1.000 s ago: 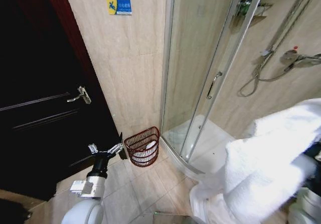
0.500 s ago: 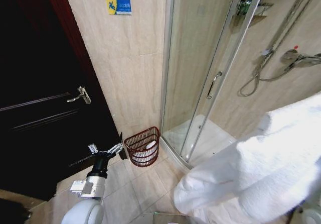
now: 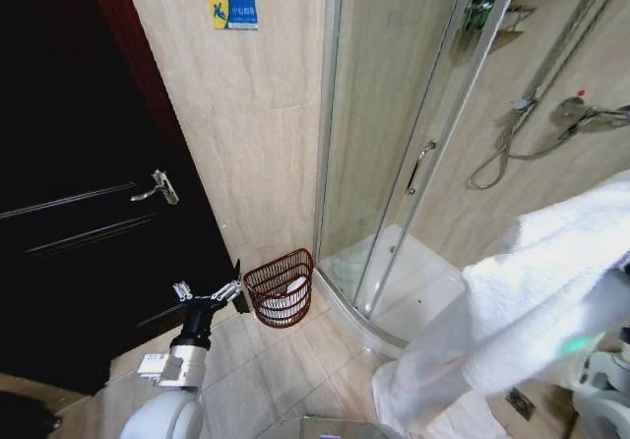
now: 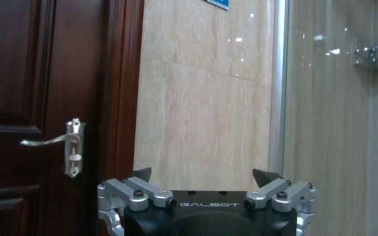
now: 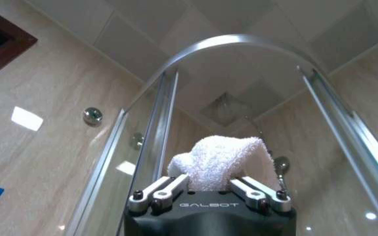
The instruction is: Discard the used towel into the hamper.
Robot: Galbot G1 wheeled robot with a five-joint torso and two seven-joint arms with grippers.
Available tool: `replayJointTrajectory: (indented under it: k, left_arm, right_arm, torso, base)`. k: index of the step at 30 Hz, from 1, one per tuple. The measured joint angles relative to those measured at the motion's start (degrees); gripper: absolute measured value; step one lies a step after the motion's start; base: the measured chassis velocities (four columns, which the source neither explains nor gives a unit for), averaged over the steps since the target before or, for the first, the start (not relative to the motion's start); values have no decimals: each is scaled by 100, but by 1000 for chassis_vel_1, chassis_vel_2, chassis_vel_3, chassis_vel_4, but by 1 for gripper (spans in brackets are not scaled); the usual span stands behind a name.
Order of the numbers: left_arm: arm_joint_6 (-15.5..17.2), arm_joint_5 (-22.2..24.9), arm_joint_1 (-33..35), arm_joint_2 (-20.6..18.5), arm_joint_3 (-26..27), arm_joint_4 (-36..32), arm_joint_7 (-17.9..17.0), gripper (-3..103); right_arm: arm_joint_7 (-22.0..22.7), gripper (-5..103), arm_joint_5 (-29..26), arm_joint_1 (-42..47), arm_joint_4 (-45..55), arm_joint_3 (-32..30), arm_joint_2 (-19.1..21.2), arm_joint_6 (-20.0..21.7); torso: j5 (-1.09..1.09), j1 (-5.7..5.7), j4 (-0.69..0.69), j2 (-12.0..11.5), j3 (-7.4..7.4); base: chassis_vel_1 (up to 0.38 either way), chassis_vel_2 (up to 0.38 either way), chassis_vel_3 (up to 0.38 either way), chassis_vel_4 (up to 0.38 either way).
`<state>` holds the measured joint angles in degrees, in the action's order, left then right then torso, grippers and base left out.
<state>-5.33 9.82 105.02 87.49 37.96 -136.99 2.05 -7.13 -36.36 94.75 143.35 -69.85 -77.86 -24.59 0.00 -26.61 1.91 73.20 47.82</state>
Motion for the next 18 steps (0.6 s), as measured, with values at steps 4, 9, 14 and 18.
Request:
replayJointTrajectory:
  k: [4, 9, 14, 18]
  left_arm:
    - [0, 0, 0, 0, 0, 0, 0, 100]
    - [0, 0, -1, 0, 0, 0, 0, 100]
    - [0, 0, -1, 0, 0, 0, 0, 100]
    - [0, 0, 0, 0, 0, 0, 0, 100]
  right_arm:
    - [-17, 7, 2, -49, -3, -24, 9, -61]
    - [-106, 7, 30, 49, -6, -121, -100, -232]
    - [-98, 7, 22, 127, -8, -136, -185, -319]
    - [-79, 7, 19, 122, -9, -144, -184, -338]
  torso:
    - [-1, -4, 1, -1, 1]
    - [0, -6, 0, -2, 2]
    - [0, 1, 0, -1, 0]
    - [-1, 1, 0, -1, 0]
  base:
    - [-112, 121, 108, -97]
    - [-49, 51, 64, -52]
    - [21, -21, -26, 26]
    - [57, -55, -56, 64]
